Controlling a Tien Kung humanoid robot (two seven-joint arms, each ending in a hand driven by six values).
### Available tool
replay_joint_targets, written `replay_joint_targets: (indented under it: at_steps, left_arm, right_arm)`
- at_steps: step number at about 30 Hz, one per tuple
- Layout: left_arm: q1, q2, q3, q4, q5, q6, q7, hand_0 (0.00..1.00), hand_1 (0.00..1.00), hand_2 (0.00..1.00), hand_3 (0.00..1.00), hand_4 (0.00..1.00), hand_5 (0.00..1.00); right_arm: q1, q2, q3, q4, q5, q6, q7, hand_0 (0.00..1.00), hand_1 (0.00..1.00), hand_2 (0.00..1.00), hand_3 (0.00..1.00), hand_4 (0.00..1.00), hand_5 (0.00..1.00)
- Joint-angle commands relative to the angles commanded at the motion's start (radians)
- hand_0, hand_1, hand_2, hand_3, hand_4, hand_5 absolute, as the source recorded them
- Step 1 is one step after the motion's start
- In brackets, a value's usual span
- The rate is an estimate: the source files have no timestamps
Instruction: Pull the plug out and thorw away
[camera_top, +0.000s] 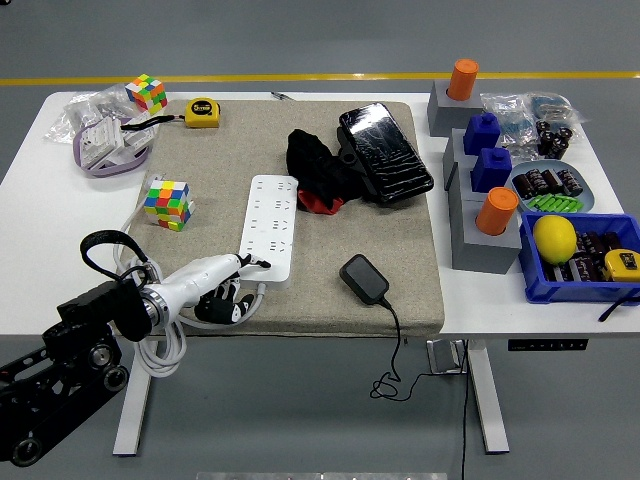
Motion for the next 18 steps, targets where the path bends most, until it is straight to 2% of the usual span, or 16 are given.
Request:
replay_joint_targets:
  at_steps: [10, 18]
  left_arm:
    - [-0.011, -0.010, -0.002, 0.036, 0.006, 0.000, -0.002, 0.093, 0.111, 0.146, 0.885, 0.428, 0.002]
    - [-0.010, -0.007, -0.013, 0.019, 0.003, -0.001, -0.003, 0.092, 0.110, 0.145, 0.884, 0.421, 0.002]
  right_arm:
    - [0.001, 0.000, 0.002, -0.001, -0.001, 0.000, -0.001, 0.619, 0.662, 0.684, 0.636, 0.987, 0.524]
    - [0.001, 0.000, 0.000, 0.000, 0.001, 0.000, 0.000, 0.619, 0.662, 0.684, 0.637, 0.988, 0.524]
